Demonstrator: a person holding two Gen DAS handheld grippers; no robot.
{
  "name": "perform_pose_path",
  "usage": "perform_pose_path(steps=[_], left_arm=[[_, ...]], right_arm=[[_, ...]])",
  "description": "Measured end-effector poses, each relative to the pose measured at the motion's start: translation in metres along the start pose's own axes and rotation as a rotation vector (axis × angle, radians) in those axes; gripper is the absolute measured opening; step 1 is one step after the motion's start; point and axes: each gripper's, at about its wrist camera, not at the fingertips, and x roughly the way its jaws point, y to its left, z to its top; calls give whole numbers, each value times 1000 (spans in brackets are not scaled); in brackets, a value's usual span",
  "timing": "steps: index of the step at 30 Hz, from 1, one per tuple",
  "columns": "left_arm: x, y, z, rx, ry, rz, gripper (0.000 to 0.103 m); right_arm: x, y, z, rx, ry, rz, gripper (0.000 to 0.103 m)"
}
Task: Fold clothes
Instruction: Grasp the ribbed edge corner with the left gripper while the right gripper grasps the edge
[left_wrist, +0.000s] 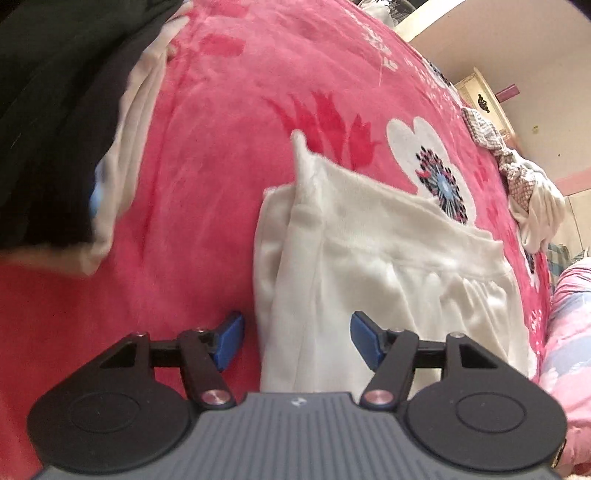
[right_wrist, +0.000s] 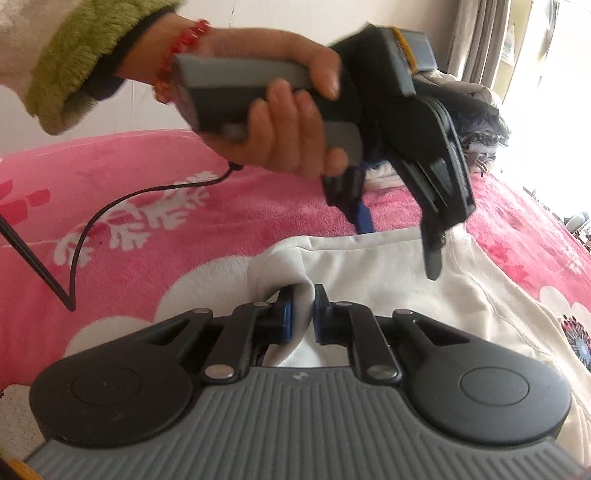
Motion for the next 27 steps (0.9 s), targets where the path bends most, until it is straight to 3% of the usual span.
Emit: perform_pose_path(steps=[7, 10, 12, 15, 17, 20, 27], left_arm=[[15, -4, 21, -17, -70, 12, 57], [18, -8, 21, -9, -101, 39, 47], [17, -8, 20, -23, -123, 55, 38], [15, -3, 18, -73, -143, 46, 24], [13, -4, 17, -92, -154, 34, 14], [13, -13, 17, -94, -171, 60, 12], [0, -26, 16, -151, -219, 29, 11]], right_arm=[[0, -1, -1, 1, 6, -24, 13], [5, 0, 0, -16, 19, -43, 26], [9, 0, 0, -27, 31, -47, 29], [11, -4, 0, -28, 39, -29, 27], [10, -8, 2, -26, 36, -13, 20], [3, -8, 4, -39, 32, 2, 13], [-26, -21, 14, -19, 13, 9, 10]])
